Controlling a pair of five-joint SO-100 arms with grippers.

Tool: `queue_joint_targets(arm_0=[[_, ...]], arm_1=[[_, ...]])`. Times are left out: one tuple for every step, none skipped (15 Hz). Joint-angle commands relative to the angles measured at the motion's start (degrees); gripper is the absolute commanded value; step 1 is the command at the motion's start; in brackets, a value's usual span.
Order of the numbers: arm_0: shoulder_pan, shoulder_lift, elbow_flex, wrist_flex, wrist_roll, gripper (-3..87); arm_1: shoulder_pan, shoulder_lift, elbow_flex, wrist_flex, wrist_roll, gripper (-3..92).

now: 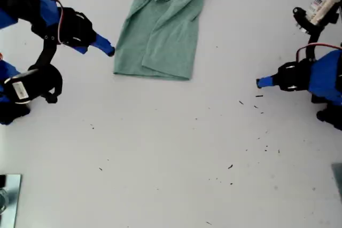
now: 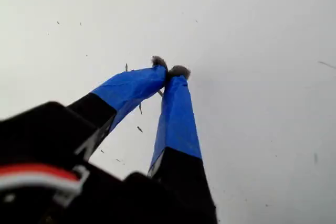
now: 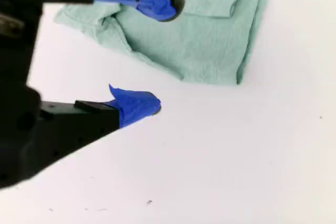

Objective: Fold t shirt

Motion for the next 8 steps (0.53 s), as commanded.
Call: queue_joint_targets(arm_0=[[-2.46,-2.46,3.08,-6.94,2.55,24.6],[-2.2,-6.06,3.43,-9.67,2.55,24.9],[-1.49,-9.84,3.43,-12.92,2.55,25.3],[-1.05,-13.71,3.43,-15.82,2.55,25.8],[-0.7,-17.23,3.69,-19.16,2.81,26.0],[-0.79,-21.09,4.39,-22.24,2.81,23.5],[-1.14,-25.31,5.1,-25.22,2.81,18.4],[-1.14,-30.59,4.22,-26.28,2.81,9.0]], arm_1=[[-1.05,0.26,3.78,-1.14,0.53,2.2],[-1.05,0.26,3.78,-1.14,0.62,2.2],[-1.05,0.26,3.78,-1.14,0.7,2.2],[-1.05,0.26,3.78,-1.14,0.7,2.2],[-1.05,0.26,3.78,-1.14,0.7,2.2],[-1.05,0.26,3.78,-1.14,0.7,2.2],[-1.05,0.26,3.78,-1.14,0.7,2.2],[-0.97,0.26,3.78,-1.14,0.7,2.2]])
